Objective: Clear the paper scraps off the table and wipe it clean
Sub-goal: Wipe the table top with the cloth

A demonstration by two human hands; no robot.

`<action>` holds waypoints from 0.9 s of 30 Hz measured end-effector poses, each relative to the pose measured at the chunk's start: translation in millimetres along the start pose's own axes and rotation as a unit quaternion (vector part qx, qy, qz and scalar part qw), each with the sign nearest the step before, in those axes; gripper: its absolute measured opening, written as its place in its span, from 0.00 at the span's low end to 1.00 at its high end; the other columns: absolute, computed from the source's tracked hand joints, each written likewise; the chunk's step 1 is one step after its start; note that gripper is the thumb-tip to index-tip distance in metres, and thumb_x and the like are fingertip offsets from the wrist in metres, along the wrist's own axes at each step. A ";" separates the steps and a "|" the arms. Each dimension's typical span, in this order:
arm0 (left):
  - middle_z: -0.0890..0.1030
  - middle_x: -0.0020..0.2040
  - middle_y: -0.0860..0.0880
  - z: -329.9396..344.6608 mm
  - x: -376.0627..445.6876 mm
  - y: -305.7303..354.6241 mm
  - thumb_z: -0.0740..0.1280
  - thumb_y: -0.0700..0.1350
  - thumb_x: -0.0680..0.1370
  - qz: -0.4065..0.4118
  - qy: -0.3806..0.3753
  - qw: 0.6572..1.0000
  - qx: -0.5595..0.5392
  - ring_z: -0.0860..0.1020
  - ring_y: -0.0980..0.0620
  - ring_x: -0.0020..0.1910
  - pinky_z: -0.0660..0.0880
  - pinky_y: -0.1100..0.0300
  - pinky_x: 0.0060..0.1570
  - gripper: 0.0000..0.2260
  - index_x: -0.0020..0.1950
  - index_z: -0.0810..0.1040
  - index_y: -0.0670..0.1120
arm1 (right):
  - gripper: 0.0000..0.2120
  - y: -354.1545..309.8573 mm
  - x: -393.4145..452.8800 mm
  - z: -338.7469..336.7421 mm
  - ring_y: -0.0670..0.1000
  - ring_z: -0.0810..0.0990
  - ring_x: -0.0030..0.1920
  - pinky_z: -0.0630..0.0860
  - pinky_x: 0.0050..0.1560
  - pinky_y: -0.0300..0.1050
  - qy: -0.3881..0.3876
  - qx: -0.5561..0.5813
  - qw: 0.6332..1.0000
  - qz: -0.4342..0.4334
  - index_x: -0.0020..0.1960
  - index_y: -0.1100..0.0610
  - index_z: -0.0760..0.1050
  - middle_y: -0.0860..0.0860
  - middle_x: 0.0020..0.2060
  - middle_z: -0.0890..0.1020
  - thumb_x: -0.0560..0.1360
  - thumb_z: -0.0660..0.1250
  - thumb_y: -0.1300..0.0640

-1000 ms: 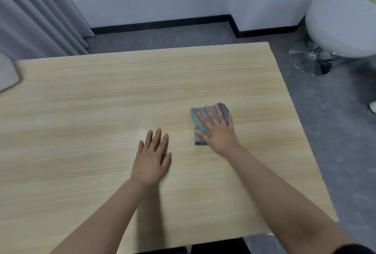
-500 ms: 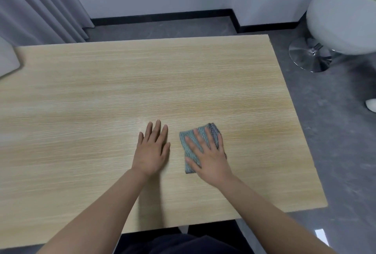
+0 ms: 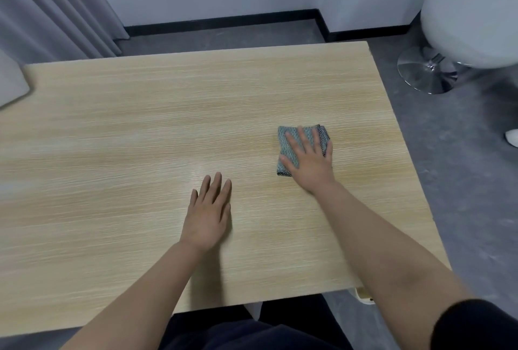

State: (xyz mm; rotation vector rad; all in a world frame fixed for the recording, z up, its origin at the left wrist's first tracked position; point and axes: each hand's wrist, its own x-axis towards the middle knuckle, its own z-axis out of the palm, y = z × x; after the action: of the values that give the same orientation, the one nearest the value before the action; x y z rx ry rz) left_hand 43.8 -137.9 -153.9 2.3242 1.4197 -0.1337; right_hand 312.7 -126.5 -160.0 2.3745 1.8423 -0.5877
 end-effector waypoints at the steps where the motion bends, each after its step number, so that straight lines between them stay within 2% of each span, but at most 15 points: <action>1: 0.50 0.78 0.49 0.6 -1.3 -0.1 0.36 0.57 0.74 0.002 -0.001 1.000 0.002 0.44 0.47 0.76 0.49 0.45 0.73 0.32 0.77 0.55 0.49 | 0.29 -4.9 -5.0 2.8 0.52 0.28 0.73 0.30 0.71 0.61 0.003 0.000 1.000 0.007 0.74 0.41 0.33 0.44 0.74 0.33 0.77 0.38 0.34; 4: 0.50 0.78 0.48 1.5 -3.7 0.0 0.36 0.57 0.74 0.003 0.001 1.000 0.000 0.44 0.46 0.76 0.49 0.45 0.73 0.33 0.77 0.55 0.49 | 0.29 -18.8 -27.7 14.5 0.53 0.28 0.73 0.30 0.71 0.61 0.017 -0.002 1.000 0.008 0.75 0.42 0.33 0.45 0.73 0.32 0.78 0.38 0.35; 7: 0.48 0.78 0.48 1.2 -5.4 1.0 0.35 0.57 0.73 0.004 -0.009 1.000 0.004 0.43 0.46 0.77 0.46 0.46 0.73 0.34 0.77 0.53 0.49 | 0.29 -27.3 -60.0 32.6 0.52 0.28 0.73 0.30 0.71 0.60 0.024 -0.013 0.999 -0.027 0.74 0.42 0.34 0.46 0.73 0.33 0.78 0.38 0.35; 9: 0.46 0.78 0.48 0.2 -6.8 0.6 0.33 0.58 0.72 0.006 -0.015 1.000 0.010 0.42 0.46 0.77 0.45 0.47 0.73 0.35 0.78 0.51 0.49 | 0.29 -34.8 -84.7 47.5 0.53 0.32 0.75 0.33 0.71 0.61 0.042 -0.026 0.997 -0.061 0.76 0.43 0.39 0.47 0.76 0.39 0.78 0.39 0.35; 11: 0.44 0.78 0.48 0.2 -8.8 -0.8 0.33 0.58 0.72 0.011 -0.020 1.000 0.017 0.40 0.48 0.76 0.43 0.48 0.73 0.35 0.78 0.50 0.49 | 0.29 -43.0 -107.5 59.4 0.55 0.41 0.76 0.40 0.71 0.63 0.055 -0.040 0.993 -0.099 0.77 0.45 0.46 0.49 0.77 0.48 0.79 0.42 0.36; 13: 0.44 0.78 0.48 1.4 -10.8 -2.5 0.33 0.58 0.72 0.020 -0.017 1.000 0.014 0.38 0.50 0.75 0.43 0.49 0.73 0.35 0.78 0.50 0.49 | 0.29 -45.9 -123.8 67.0 0.56 0.44 0.76 0.42 0.71 0.63 0.051 -0.049 0.989 -0.132 0.77 0.45 0.48 0.49 0.77 0.51 0.80 0.43 0.36; 17: 0.45 0.78 0.49 2.0 -16.2 -5.2 0.34 0.59 0.72 0.031 -0.021 0.999 0.015 0.39 0.50 0.75 0.43 0.49 0.73 0.35 0.78 0.50 0.49 | 0.28 -34.6 -119.3 59.6 0.50 0.38 0.76 0.35 0.72 0.59 0.032 -0.028 0.987 -0.152 0.76 0.39 0.42 0.43 0.76 0.46 0.78 0.40 0.32; 20: 0.44 0.78 0.49 2.1 -22.7 -4.9 0.33 0.59 0.71 0.032 -0.024 0.999 0.010 0.37 0.50 0.74 0.43 0.49 0.73 0.36 0.78 0.50 0.50 | 0.30 -20.8 -91.5 39.7 0.47 0.33 0.75 0.29 0.72 0.55 0.025 -0.021 0.995 -0.092 0.74 0.37 0.37 0.41 0.75 0.40 0.74 0.35 0.31; 22: 0.43 0.78 0.50 3.3 -28.2 -4.1 0.33 0.59 0.71 0.027 -0.026 0.999 0.011 0.37 0.51 0.74 0.43 0.50 0.73 0.36 0.78 0.49 0.50 | 0.30 -12.4 -73.5 27.5 0.47 0.29 0.73 0.27 0.71 0.55 0.009 -0.021 0.998 -0.051 0.73 0.37 0.35 0.41 0.75 0.36 0.73 0.35 0.31; 25: 0.42 0.77 0.51 7.5 -36.3 -1.7 0.32 0.59 0.70 0.016 -0.027 0.999 0.009 0.34 0.54 0.72 0.42 0.50 0.73 0.36 0.78 0.48 0.51 | 0.28 -9.5 -64.8 24.5 0.48 0.27 0.72 0.27 0.70 0.57 -0.003 -0.023 0.999 -0.043 0.72 0.37 0.33 0.42 0.74 0.33 0.76 0.38 0.32; 27: 0.44 0.78 0.50 10.1 -41.5 1.8 0.33 0.59 0.70 0.003 -0.021 1.000 0.000 0.37 0.51 0.75 0.43 0.49 0.73 0.36 0.78 0.50 0.51 | 0.27 -14.7 -70.7 30.7 0.49 0.27 0.72 0.27 0.70 0.57 0.003 -0.008 0.999 -0.035 0.72 0.38 0.33 0.42 0.73 0.32 0.77 0.39 0.34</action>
State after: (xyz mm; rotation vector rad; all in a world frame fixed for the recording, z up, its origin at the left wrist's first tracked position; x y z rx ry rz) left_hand 26.9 -177.0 -150.6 2.3132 1.3919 -0.1792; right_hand 276.8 -196.2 -161.5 2.3120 1.9325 -0.5696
